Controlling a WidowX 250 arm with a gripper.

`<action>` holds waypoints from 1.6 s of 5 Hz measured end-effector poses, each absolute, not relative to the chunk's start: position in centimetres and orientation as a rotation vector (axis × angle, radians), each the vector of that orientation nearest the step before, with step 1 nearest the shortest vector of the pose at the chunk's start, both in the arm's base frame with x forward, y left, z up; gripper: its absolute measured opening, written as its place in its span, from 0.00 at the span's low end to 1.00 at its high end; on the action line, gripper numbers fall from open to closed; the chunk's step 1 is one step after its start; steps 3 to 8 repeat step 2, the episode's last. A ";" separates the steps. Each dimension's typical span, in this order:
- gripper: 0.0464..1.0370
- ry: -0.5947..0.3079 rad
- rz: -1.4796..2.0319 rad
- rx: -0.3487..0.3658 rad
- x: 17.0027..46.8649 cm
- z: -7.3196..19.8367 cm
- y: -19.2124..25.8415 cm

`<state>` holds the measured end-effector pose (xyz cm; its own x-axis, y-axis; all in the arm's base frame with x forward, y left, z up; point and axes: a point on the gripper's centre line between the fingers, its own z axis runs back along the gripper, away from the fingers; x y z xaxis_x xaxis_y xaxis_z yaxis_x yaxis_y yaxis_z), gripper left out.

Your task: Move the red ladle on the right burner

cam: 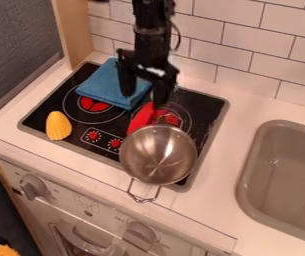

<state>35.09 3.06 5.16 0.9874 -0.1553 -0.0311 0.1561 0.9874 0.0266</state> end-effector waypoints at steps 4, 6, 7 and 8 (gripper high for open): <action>0.96 -0.026 -0.149 0.039 34.7 6.4 3.0; 0.96 -0.026 -0.149 0.039 34.7 6.4 3.0; 0.96 -0.026 -0.149 0.039 34.7 6.4 3.0; 0.96 -0.026 -0.149 0.039 34.7 6.4 3.0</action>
